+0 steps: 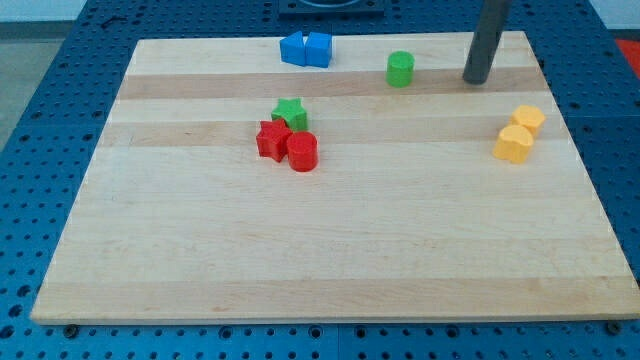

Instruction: Push the green circle closer to the red circle

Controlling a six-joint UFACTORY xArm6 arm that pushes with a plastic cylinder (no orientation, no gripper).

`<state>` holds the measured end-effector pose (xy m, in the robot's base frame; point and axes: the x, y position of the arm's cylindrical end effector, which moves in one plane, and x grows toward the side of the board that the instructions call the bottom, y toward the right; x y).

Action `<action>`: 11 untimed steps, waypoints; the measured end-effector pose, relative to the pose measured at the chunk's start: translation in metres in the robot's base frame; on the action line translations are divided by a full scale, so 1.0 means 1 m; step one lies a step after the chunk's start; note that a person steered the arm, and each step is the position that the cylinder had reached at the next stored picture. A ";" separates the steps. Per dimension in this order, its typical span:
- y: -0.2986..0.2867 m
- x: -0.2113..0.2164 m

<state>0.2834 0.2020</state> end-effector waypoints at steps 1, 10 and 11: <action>-0.011 -0.021; -0.183 0.073; -0.183 0.060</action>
